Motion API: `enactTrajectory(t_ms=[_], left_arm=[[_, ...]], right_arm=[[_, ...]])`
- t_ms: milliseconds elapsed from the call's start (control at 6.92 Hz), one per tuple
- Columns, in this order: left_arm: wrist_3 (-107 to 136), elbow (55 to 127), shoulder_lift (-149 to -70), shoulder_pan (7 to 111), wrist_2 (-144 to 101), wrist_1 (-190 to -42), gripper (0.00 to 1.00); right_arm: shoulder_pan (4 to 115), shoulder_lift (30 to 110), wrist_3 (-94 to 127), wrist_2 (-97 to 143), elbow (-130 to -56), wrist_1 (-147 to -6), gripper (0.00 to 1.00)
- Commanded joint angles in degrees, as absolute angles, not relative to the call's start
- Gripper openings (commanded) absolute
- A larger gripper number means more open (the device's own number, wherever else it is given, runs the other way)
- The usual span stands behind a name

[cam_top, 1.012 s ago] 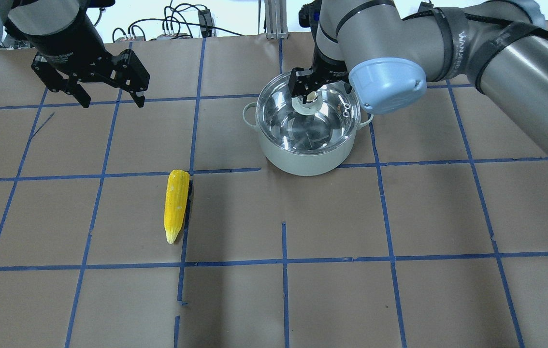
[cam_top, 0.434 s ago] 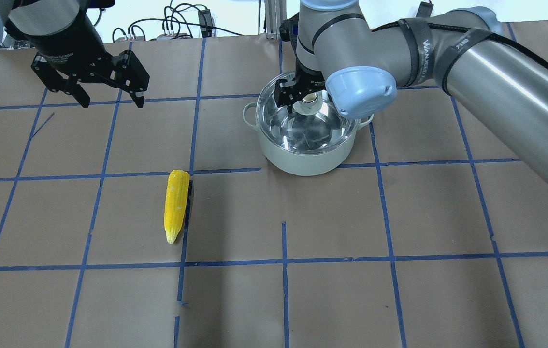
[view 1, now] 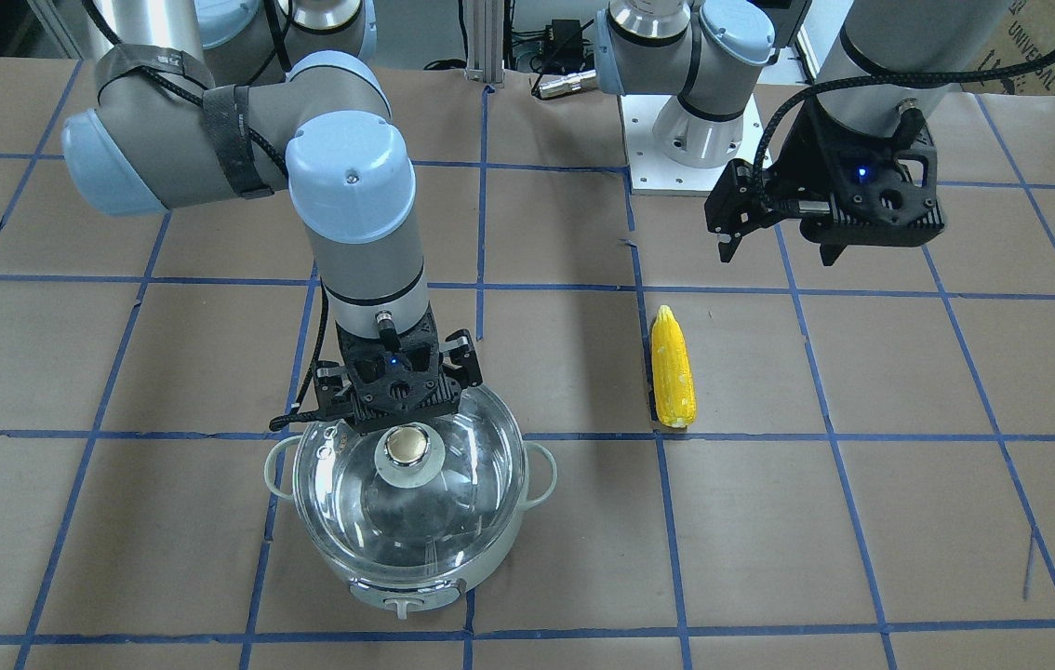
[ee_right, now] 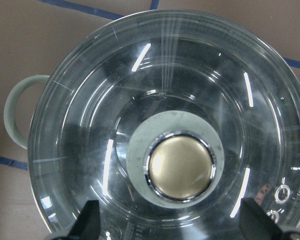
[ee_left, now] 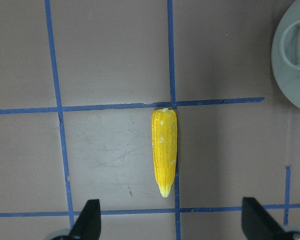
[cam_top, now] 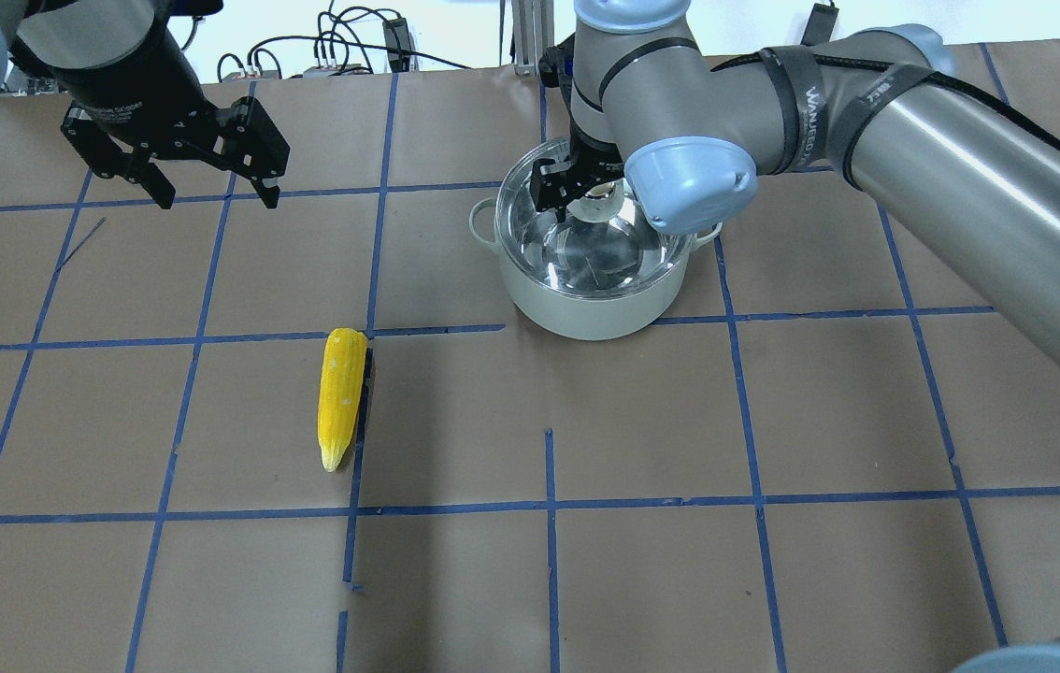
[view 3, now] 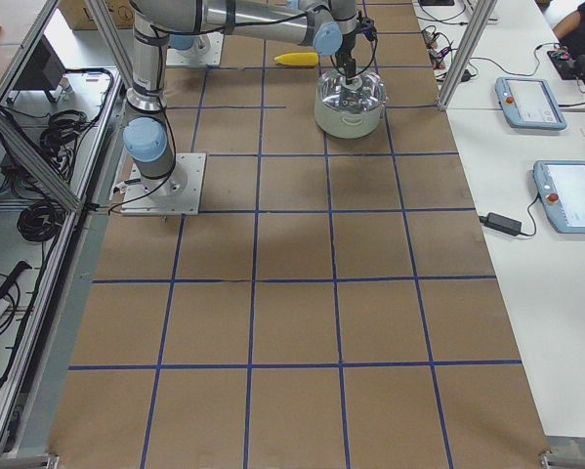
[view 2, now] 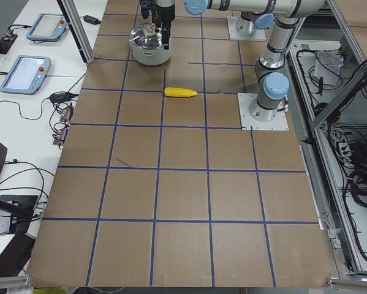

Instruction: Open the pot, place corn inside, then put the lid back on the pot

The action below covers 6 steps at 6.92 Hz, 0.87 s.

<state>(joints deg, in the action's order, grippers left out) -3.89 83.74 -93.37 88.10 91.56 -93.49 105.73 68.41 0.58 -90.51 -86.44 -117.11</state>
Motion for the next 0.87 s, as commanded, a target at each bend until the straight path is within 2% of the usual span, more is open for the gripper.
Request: enactTrajectory(t_ms=[0, 578, 723], left_arm=[[-3.87, 83.76, -93.25, 88.15, 91.58, -93.51, 1.00], [-3.87, 83.76, -93.34, 88.07, 91.50, -93.43, 1.00], [-3.95, 83.76, -93.25, 88.07, 91.58, -93.43, 1.00]], right_arm=[[105.73, 67.50, 0.70, -90.88, -86.31, -118.73, 0.96], [105.82, 65.57, 0.88, -91.49, -86.22, -120.67, 0.96], [105.82, 65.57, 0.88, -91.67, -86.22, -120.67, 0.89]])
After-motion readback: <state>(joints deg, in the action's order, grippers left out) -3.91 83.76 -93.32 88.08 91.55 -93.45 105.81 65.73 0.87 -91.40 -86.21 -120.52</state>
